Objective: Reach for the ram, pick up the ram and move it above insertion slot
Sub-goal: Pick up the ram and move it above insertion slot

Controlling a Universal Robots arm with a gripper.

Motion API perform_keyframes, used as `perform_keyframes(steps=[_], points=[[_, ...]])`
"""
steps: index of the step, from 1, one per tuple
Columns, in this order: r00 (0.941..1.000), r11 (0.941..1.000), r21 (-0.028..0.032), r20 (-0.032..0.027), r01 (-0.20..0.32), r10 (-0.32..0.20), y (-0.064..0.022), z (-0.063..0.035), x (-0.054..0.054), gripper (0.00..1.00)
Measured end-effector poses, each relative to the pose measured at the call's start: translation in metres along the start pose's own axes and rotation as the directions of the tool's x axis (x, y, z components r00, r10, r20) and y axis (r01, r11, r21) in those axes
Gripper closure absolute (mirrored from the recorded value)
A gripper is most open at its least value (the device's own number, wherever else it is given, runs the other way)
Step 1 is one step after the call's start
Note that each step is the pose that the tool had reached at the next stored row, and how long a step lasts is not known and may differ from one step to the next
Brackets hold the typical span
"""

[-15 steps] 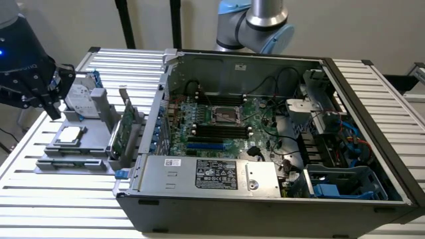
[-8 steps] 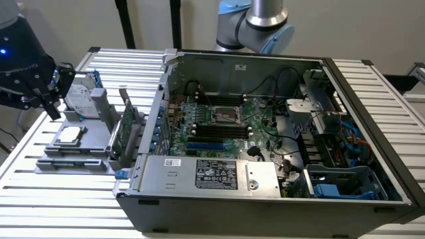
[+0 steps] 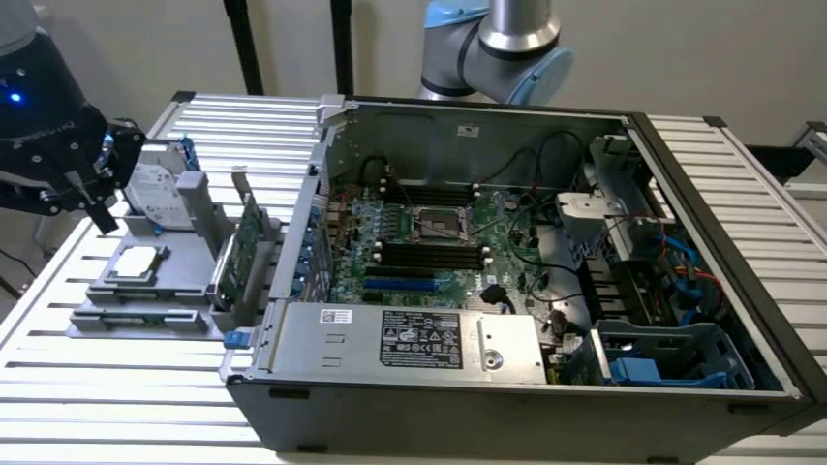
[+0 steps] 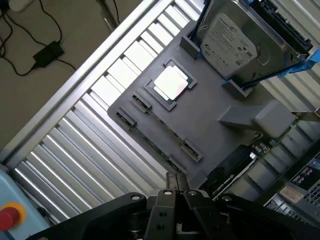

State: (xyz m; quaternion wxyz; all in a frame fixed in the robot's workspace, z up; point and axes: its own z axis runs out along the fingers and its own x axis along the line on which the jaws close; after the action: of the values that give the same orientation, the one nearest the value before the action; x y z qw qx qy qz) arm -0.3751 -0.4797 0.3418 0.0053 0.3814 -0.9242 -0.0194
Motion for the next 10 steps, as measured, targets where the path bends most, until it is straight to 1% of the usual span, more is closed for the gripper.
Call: perform_keyframes(steps=[3, 5, 7, 10], points=[[0.9985, 0.9986, -0.0004, -0.0022, 0.054, -0.054, 0.0000, -0.0001, 0.0000, 0.89], [0.9959, 0.9959, -0.0007, -0.0037, 0.090, -0.090, 0.0000, -0.0001, 0.0000, 0.89], [0.9920, 0.9920, -0.0011, -0.0050, 0.126, -0.126, 0.0000, 0.0000, 0.0000, 0.89], [0.9835, 0.9835, -0.0016, -0.0072, 0.181, -0.181, 0.0000, 0.0000, 0.0000, 0.89]])
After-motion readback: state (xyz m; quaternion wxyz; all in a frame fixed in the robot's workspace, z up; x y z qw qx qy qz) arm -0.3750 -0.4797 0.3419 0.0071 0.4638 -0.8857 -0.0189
